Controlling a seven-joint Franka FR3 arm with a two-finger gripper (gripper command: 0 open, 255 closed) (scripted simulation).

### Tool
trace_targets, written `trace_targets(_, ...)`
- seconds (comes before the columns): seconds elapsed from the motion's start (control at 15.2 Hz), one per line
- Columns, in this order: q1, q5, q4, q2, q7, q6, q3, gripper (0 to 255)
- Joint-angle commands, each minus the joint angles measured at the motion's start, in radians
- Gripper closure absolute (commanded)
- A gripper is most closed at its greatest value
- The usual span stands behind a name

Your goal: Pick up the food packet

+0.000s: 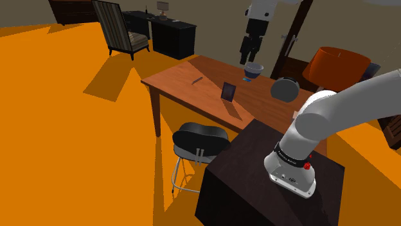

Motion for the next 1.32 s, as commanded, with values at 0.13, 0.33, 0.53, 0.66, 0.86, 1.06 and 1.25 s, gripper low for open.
trace_targets(0.13,-0.019,-0.038,-0.037,0.077,-0.071,0.121,-0.054,0)
trace_targets(0.33,-0.031,-0.060,-0.046,0.147,-0.123,0.206,-0.096,0)
trace_targets(0.53,-0.041,-0.074,-0.042,0.229,-0.175,0.290,-0.138,0)
trace_targets(0.66,-0.045,-0.077,-0.033,0.288,-0.212,0.344,-0.166,0)
trace_targets(0.86,-0.051,-0.071,-0.008,0.385,-0.270,0.422,-0.206,0)
trace_targets(1.06,-0.056,-0.051,0.028,0.489,-0.333,0.494,-0.243,0)
trace_targets(1.25,-0.062,-0.013,0.076,0.600,-0.402,0.557,-0.274,0)
